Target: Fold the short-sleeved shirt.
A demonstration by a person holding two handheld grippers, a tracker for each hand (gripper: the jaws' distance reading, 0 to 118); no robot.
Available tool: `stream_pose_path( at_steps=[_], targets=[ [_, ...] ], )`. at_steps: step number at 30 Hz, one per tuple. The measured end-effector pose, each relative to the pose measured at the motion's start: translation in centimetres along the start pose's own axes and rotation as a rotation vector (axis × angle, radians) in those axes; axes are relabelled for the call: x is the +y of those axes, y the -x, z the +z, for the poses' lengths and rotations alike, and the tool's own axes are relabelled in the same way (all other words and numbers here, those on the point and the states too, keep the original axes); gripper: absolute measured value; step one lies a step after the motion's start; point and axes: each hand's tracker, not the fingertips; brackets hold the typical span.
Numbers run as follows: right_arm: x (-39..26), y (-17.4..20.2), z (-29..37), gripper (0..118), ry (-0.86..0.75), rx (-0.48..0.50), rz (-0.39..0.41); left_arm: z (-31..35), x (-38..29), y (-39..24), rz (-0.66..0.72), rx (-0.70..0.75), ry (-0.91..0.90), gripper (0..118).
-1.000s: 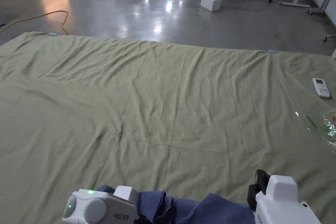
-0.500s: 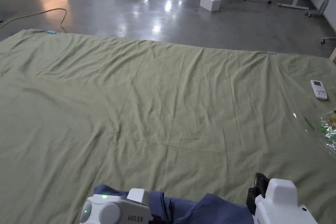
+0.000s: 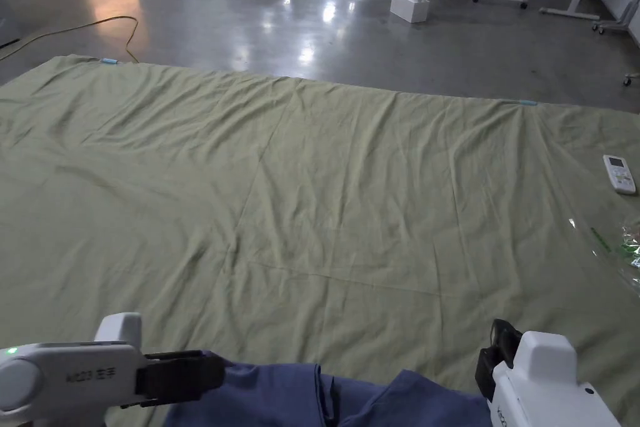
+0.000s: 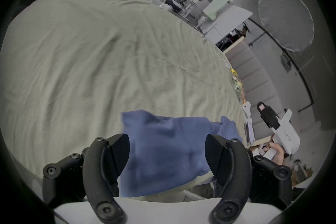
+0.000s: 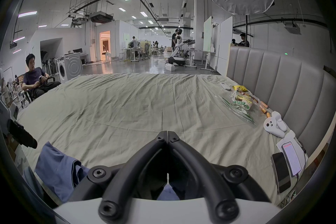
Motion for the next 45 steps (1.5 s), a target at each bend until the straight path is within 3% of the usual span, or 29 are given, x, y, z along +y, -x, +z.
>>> stream_pose_path(
  at_steps=[7, 17, 19, 22, 25, 27, 35, 45],
  targets=[
    [0.2, 0.3, 0.1, 0, -0.001, 0.008, 0.001, -1.5, -1.9, 4.6, 0.137, -0.054, 0.054, 87],
    [0.2, 0.2, 0.2, 1, 0.01, 0.0, 0.002, -5.1, -3.0, 4.9, 0.242, -0.292, 0.039, 84],
    [0.1, 0.2, 0.2, 1, 0.014, 0.0, -0.002, -5.6, -3.0, 4.9, 0.238, -0.302, 0.032, 72],
    [0.1, 0.3, 0.4, 1, 0.016, -0.007, 0.0, -7.0, -2.7, 7.1, 0.251, -0.247, 0.05, 21],
    [0.1, 0.6, 0.4, 1, 0.019, -0.008, 0.001, -7.3, -3.0, 7.4, 0.233, -0.246, 0.045, 15],
    [0.2, 0.8, 0.4, 0, 0.02, -0.006, 0.005, -7.1, -3.0, 7.9, 0.297, -0.279, 0.042, 13],
    [0.6, 1.4, 0.1, 1, 0.017, 0.006, 0.022, -2.4, -1.6, 5.6, 0.219, -0.303, -0.029, 10],
    [0.9, 2.1, -0.1, 1, 0.006, 0.032, 0.029, 7.4, 3.3, 4.0, 0.068, -0.093, -0.099, 10]
  ],
)
